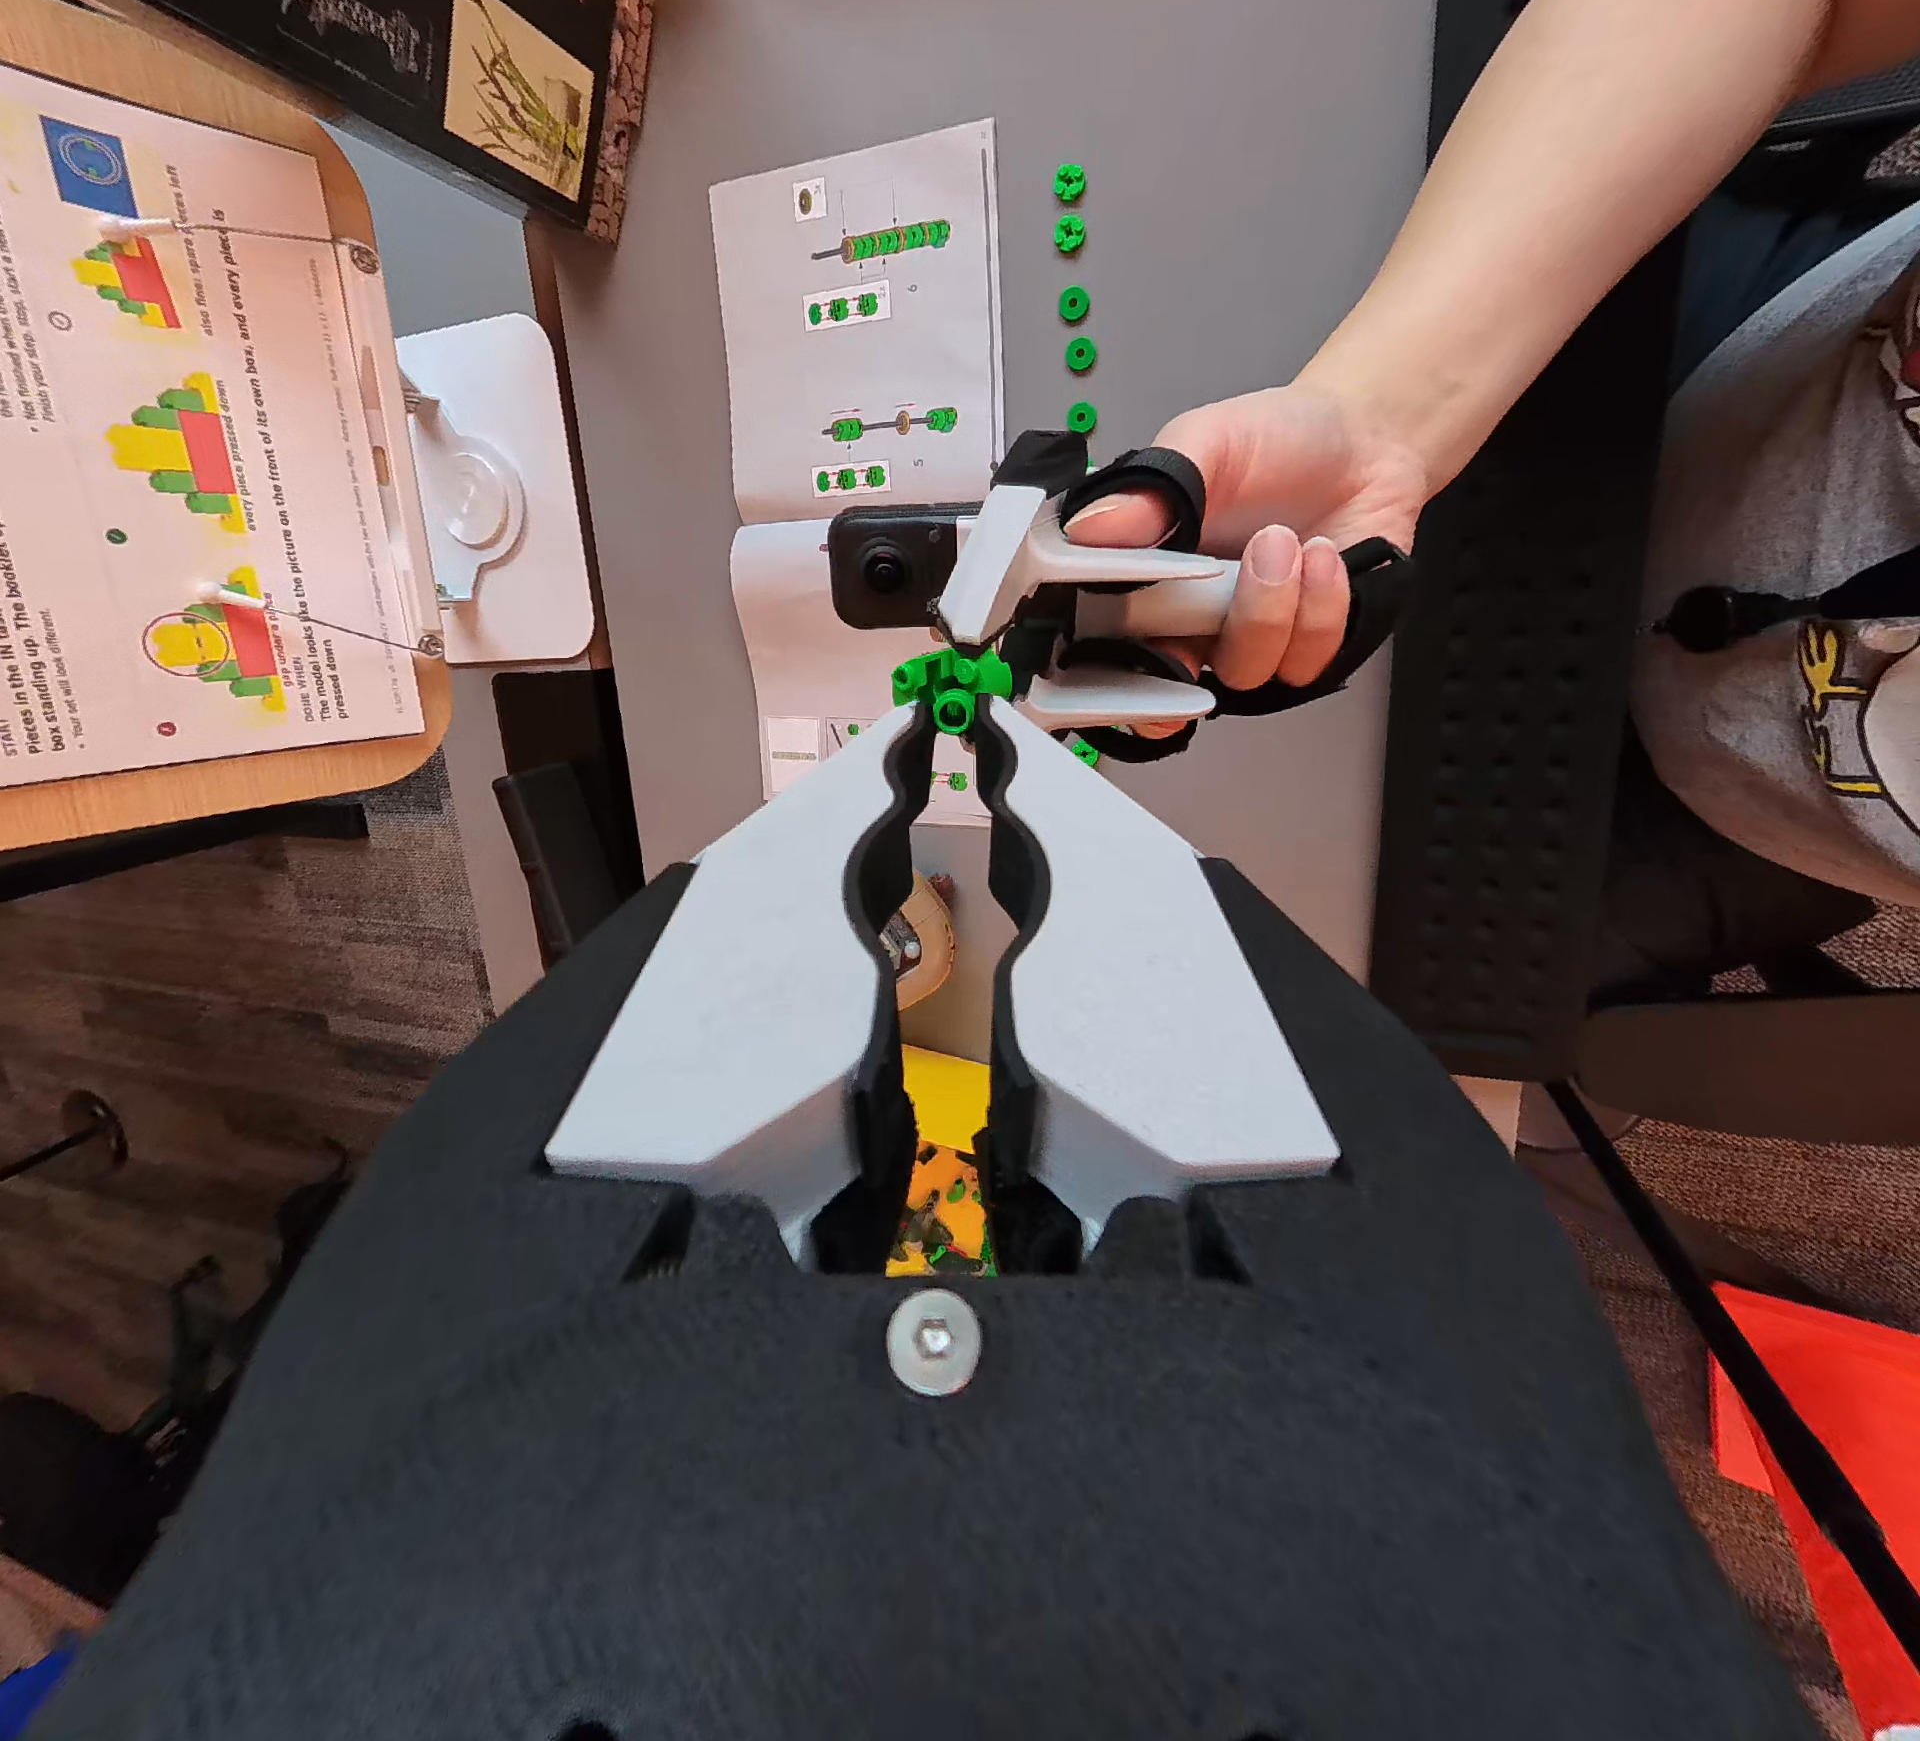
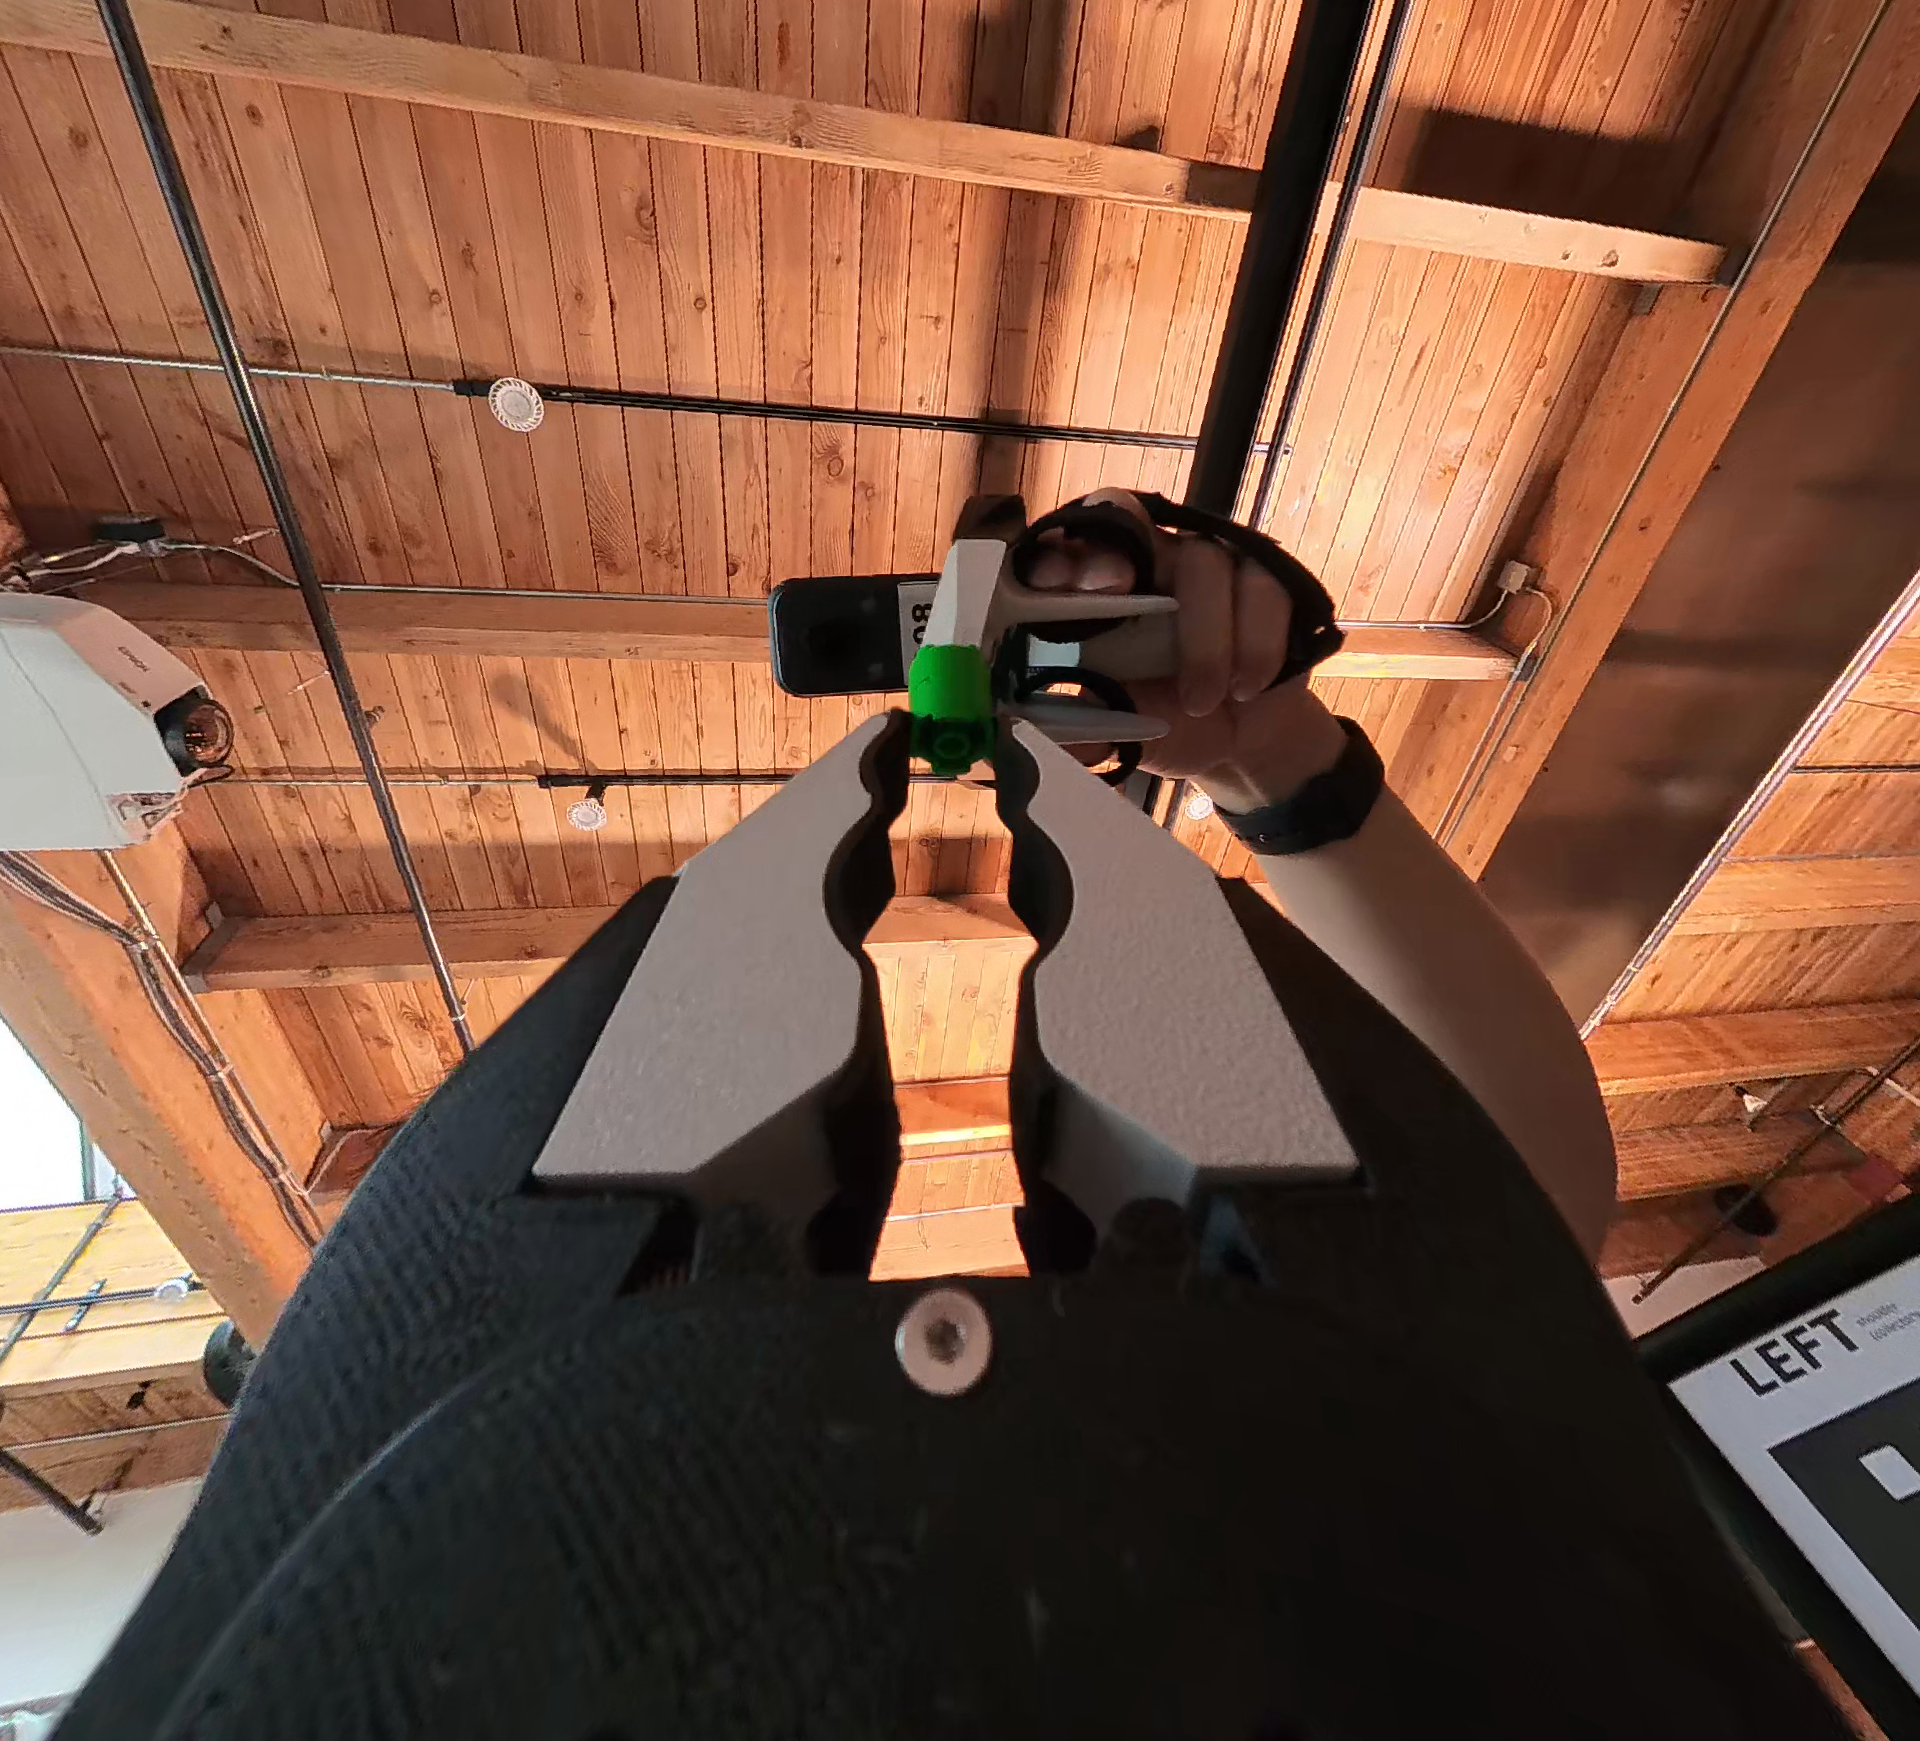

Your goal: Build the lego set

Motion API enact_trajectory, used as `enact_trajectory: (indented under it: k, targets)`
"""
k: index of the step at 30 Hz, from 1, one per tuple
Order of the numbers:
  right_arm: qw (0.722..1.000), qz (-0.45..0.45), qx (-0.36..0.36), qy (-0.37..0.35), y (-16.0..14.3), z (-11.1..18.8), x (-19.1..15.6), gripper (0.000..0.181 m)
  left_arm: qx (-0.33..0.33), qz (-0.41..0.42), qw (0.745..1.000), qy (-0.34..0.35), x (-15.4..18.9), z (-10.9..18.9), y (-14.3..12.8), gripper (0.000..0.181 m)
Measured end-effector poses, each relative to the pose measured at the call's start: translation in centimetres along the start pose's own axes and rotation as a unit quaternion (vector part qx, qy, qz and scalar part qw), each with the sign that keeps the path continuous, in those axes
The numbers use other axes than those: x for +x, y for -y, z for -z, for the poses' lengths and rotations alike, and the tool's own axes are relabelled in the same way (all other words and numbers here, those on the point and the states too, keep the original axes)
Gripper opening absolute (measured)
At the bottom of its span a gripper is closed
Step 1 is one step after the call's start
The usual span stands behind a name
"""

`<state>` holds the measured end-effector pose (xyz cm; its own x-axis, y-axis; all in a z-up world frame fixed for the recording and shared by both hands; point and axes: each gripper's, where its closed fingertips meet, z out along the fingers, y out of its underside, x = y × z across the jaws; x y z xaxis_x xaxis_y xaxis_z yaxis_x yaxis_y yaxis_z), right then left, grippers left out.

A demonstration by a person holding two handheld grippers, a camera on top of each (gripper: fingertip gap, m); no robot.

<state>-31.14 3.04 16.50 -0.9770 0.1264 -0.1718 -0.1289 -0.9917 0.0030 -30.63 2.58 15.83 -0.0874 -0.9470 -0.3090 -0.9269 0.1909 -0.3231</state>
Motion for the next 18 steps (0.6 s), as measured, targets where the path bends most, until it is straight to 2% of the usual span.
enact_trajectory:
  k: [9,14,18]
  targets:
    - [1.0,0.017,-0.016,0.001,-0.2,-0.1,-0.5,0.013,0.008,-0.003,1.0,0.003,0.1,0.1,0.4,0.006]
    - [0.999,0.026,-0.029,0.001,-0.5,-0.3,-0.8,0.013,0.043,-0.049,0.998,0.019,0.8,0.4,0.9,0.006]
    - [0.999,0.032,-0.042,0.0,-0.8,-0.5,-0.9,0.014,0.076,-0.105,0.99,0.059,1.4,0.6,1.4,0.006]
